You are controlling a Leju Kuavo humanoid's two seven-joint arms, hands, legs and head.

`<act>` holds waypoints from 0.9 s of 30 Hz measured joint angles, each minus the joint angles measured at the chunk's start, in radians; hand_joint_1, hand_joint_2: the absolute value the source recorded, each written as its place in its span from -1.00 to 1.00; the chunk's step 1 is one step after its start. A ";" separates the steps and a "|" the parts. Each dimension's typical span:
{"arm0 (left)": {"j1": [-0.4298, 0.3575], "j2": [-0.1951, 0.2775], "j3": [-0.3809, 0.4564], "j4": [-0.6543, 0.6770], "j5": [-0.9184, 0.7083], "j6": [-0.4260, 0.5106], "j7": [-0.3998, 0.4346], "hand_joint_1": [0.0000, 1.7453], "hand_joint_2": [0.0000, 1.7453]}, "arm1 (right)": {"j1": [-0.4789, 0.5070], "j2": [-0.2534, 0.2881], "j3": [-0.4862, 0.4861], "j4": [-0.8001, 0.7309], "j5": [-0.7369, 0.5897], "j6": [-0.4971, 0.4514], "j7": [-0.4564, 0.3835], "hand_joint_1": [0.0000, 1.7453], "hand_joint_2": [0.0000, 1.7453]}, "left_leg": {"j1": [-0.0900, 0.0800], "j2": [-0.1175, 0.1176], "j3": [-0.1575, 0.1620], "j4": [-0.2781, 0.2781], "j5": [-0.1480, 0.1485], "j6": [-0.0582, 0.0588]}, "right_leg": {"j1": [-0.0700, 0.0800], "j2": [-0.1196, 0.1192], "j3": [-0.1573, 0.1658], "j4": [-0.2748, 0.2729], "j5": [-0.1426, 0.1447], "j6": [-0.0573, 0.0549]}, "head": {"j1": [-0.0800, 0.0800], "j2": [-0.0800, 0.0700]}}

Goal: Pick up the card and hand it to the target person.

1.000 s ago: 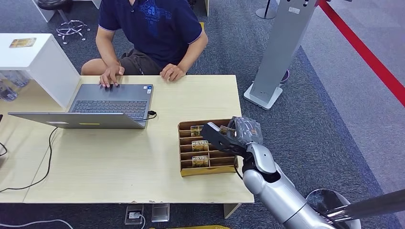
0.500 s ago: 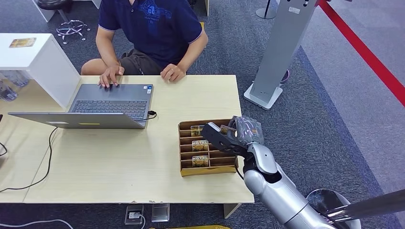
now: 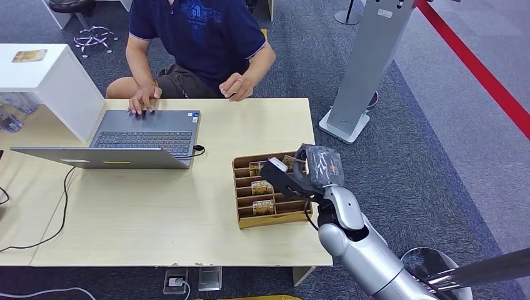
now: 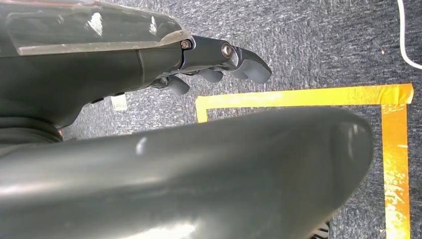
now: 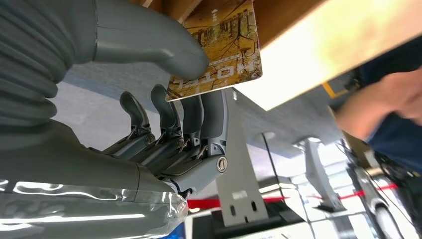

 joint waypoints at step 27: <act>-0.008 0.000 -0.008 0.000 -0.003 -0.023 -0.014 -1.00 -1.00 | -0.273 0.217 0.098 0.248 -0.037 -0.106 -0.249 0.60 1.00 | 0.000 -0.001 -0.002 0.000 0.001 0.000 | 0.000 -0.001 -0.001 0.001 0.000 -0.001 | 0.000 0.000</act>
